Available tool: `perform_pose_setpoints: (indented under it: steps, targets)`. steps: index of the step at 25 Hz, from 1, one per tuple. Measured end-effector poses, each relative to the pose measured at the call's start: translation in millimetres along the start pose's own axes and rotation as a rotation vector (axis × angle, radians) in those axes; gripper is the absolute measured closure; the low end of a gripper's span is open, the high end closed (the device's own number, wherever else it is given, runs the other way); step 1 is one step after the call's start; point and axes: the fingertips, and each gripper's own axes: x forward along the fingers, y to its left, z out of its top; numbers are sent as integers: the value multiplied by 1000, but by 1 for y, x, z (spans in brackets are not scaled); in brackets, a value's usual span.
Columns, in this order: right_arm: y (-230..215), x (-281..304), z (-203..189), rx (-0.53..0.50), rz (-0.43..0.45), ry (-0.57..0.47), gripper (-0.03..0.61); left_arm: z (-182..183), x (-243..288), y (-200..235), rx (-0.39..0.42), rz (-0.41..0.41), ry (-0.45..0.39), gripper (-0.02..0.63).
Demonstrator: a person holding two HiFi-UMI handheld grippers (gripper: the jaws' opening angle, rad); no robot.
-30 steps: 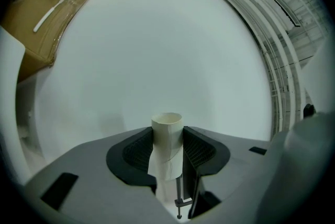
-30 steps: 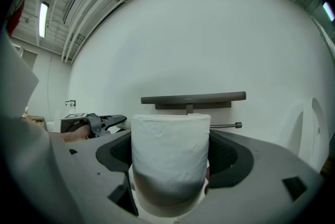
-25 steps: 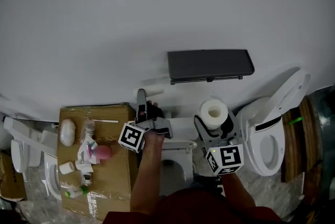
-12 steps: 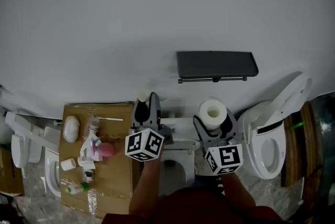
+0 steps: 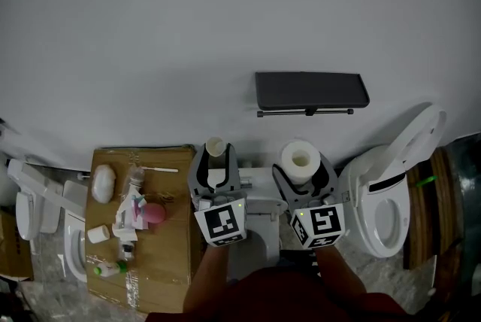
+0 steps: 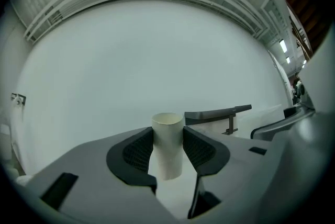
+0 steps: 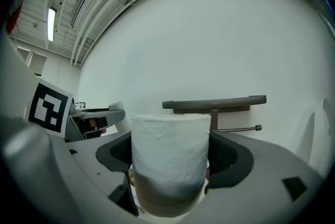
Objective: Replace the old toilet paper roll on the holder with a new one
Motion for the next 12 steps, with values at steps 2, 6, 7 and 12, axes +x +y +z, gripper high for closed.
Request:
perform_pose_setpoints:
  steps: [2, 6, 7, 12]
  targets:
    - [3, 1, -1, 0, 3, 2, 198, 3, -3, -1, 6, -2, -10, 419]
    - [8, 8, -8, 19, 14, 15, 198, -4, -10, 1, 30, 1, 19, 419]
    - [9, 11, -11, 32, 19, 21, 198, -3, -11, 2, 21, 7, 14, 419]
    - [21, 35, -24, 142, 64, 41, 198, 2, -21, 12, 17, 36, 4, 419]
